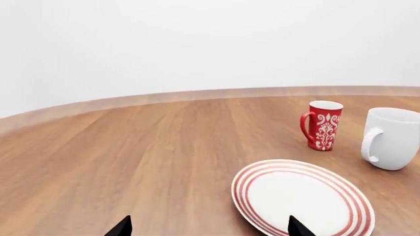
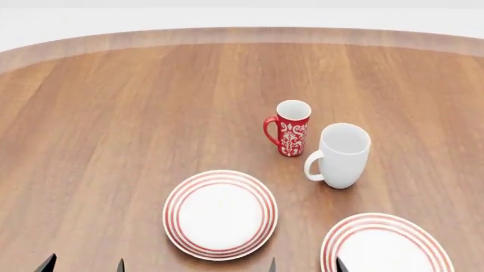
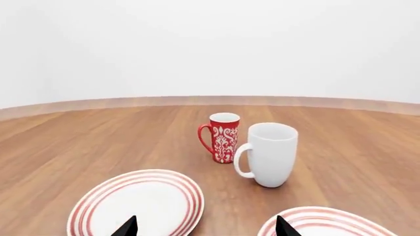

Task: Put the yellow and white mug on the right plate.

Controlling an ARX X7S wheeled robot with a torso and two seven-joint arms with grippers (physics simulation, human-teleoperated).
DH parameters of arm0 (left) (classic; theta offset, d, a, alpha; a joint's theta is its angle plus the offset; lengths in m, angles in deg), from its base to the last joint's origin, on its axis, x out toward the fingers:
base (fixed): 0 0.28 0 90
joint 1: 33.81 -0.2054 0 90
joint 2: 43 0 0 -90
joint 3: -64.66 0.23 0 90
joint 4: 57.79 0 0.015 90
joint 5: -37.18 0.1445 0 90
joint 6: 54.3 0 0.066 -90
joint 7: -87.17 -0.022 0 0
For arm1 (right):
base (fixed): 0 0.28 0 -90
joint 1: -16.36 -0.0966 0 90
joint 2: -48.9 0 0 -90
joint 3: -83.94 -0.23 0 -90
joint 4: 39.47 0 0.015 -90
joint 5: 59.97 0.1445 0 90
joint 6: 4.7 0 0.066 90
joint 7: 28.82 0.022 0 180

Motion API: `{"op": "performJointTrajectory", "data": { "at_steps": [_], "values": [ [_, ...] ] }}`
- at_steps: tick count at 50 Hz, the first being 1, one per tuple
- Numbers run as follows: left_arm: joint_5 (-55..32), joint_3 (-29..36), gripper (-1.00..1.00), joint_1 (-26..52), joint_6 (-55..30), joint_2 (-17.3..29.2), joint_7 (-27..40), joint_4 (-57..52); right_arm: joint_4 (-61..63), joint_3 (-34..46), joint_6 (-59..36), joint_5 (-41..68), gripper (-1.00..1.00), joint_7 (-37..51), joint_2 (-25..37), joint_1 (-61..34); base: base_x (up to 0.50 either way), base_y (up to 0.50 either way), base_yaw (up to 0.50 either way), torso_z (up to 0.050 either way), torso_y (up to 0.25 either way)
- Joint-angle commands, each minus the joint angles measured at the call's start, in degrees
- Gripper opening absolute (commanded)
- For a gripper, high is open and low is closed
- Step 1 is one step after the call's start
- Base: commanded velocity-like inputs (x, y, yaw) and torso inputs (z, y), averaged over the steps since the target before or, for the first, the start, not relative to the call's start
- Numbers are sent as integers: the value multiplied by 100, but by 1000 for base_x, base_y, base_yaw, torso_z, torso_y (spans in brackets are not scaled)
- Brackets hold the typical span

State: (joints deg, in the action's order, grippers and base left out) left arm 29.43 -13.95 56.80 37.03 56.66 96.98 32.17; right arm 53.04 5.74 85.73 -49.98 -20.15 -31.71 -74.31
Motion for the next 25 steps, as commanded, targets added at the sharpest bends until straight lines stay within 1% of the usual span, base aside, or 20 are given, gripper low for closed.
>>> {"op": "performJointTrajectory", "data": {
  "at_steps": [1,10,18,24,25],
  "values": [
    [-28,37,100,-24,-7,39,47,-56,3,-1,-30,89,100,21,60,-14,0,0,0,0,0],
    [-51,60,100,-14,1,62,77,-30,-39,-43,-34,395,100,-205,172,-67,0,0,0,0,0],
    [-73,81,100,3,-9,81,104,-29,61,-237,-350,669,100,-491,663,-226,0,0,0,0,0],
    [-86,109,100,11,-3,90,114,-8,61,-64,-244,945,100,-1336,1083,-297,0,0,0,0,0],
    [-85,110,100,21,-4,92,121,4,135,12,-193,1019,100,-1627,1230,-287,0,0,0,0,0]
  ]
}}
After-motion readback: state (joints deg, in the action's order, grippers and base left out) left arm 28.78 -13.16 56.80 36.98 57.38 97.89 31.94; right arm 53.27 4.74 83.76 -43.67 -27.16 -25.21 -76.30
